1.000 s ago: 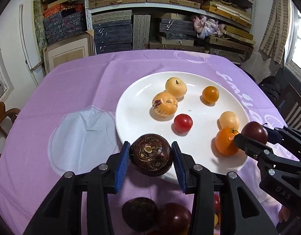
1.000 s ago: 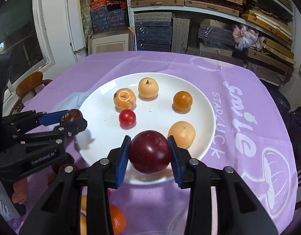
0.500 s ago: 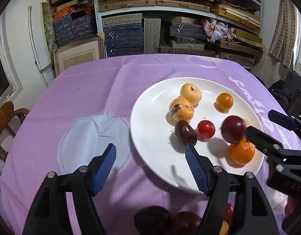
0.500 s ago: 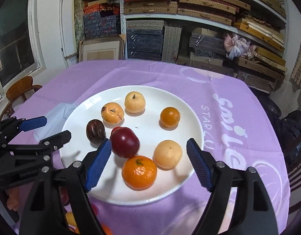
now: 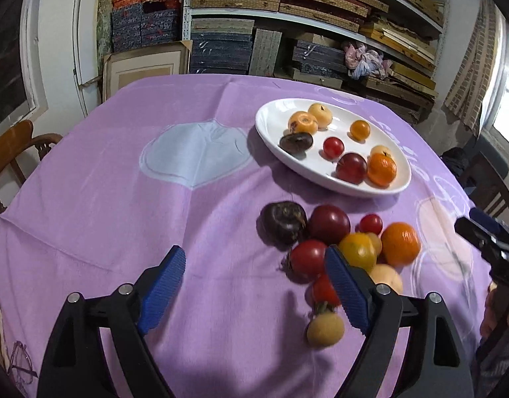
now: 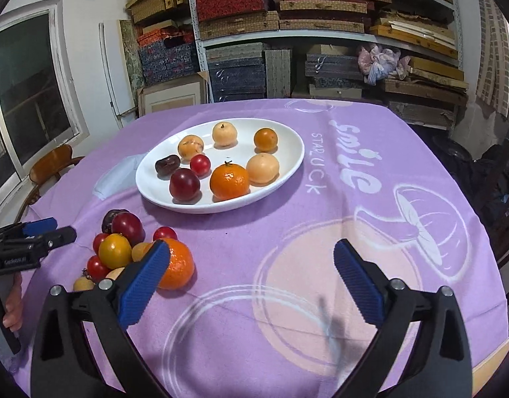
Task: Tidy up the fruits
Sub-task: 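Lower the brown fruit and red apple onto the white plate and open both grippers, then grasp a small tan round fruit with the left gripper while the right gripper grasps a tangerine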
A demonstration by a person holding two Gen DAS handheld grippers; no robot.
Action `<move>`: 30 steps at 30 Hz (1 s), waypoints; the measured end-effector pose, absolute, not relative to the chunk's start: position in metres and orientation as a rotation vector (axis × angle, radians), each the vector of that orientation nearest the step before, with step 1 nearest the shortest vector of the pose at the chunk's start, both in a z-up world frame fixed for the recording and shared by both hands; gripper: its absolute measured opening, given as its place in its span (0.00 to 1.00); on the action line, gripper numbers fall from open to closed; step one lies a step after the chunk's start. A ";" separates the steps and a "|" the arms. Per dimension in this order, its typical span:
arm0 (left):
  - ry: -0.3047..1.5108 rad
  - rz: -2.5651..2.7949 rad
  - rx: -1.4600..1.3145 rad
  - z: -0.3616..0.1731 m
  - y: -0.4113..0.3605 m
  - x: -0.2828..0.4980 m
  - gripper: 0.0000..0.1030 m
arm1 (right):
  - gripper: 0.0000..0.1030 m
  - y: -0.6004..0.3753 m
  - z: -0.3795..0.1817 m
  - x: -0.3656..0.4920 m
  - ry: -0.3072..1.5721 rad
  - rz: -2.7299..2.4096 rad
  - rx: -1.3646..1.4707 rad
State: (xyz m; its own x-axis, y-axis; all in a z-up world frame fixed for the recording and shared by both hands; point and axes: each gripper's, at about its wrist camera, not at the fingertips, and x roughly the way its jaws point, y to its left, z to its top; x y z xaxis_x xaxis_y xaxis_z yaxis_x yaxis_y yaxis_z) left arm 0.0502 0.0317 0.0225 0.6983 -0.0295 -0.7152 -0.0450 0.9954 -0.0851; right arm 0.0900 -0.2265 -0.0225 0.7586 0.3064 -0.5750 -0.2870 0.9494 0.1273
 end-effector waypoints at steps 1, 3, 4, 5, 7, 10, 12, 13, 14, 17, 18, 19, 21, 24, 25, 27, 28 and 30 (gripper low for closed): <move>0.796 -0.006 -0.071 0.019 0.026 0.043 0.84 | 0.94 -0.227 -0.022 0.091 0.631 0.326 0.049; 0.792 -0.028 -0.023 0.013 0.017 0.034 0.84 | 0.95 -0.233 -0.025 0.092 0.640 0.336 0.092; 0.790 -0.033 0.008 0.011 0.013 0.030 0.84 | 0.95 -0.238 -0.026 0.093 0.646 0.330 0.112; 0.789 -0.028 0.031 0.008 0.009 0.030 0.84 | 0.96 -0.241 -0.026 0.095 0.651 0.323 0.132; 0.784 -0.019 0.083 0.004 0.000 0.030 0.84 | 0.96 -0.249 -0.028 0.100 0.669 0.318 0.181; 0.756 -0.012 0.134 0.001 -0.008 0.027 0.84 | 0.96 -0.261 -0.031 0.105 0.693 0.331 0.264; 0.754 -0.020 0.140 0.000 -0.009 0.027 0.84 | 0.96 -0.264 -0.032 0.106 0.699 0.340 0.295; 0.757 -0.031 0.132 0.000 -0.010 0.027 0.84 | 0.96 -0.264 -0.031 0.106 0.700 0.341 0.296; 0.764 -0.046 0.123 -0.001 -0.010 0.027 0.84 | 0.96 -0.263 -0.030 0.106 0.700 0.339 0.291; 0.788 -0.097 0.125 -0.004 -0.016 0.028 0.84 | 0.96 -0.258 -0.029 0.105 0.702 0.345 0.266; 0.796 -0.105 0.136 -0.005 -0.018 0.029 0.84 | 0.96 -0.256 -0.028 0.105 0.701 0.345 0.259; 0.807 -0.102 0.140 -0.007 -0.018 0.030 0.84 | 0.96 -0.255 -0.028 0.104 0.698 0.345 0.251; 0.831 -0.075 0.127 -0.010 -0.015 0.034 0.84 | 0.96 -0.255 -0.026 0.103 0.692 0.342 0.241; 0.871 -0.035 0.096 -0.015 -0.004 0.040 0.85 | 0.96 -0.256 -0.026 0.104 0.691 0.339 0.249; 0.875 -0.038 0.086 -0.013 -0.001 0.040 0.85 | 0.96 -0.256 -0.026 0.104 0.692 0.340 0.253; 0.860 -0.039 0.094 -0.011 -0.001 0.036 0.85 | 0.96 -0.257 -0.026 0.105 0.691 0.339 0.256; 0.851 -0.051 0.105 -0.010 -0.002 0.033 0.84 | 0.96 -0.257 -0.026 0.105 0.691 0.338 0.256; 0.840 -0.081 0.117 -0.009 -0.005 0.028 0.80 | 0.96 -0.257 -0.026 0.105 0.692 0.336 0.254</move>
State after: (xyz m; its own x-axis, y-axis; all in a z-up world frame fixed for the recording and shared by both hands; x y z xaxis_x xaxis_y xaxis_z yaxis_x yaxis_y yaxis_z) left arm 0.0284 -0.0051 -0.0088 0.6652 -0.0252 -0.7463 0.1172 0.9906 0.0711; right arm 0.1052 -0.2574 -0.0257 0.7195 0.3839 -0.5787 -0.2177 0.9160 0.3370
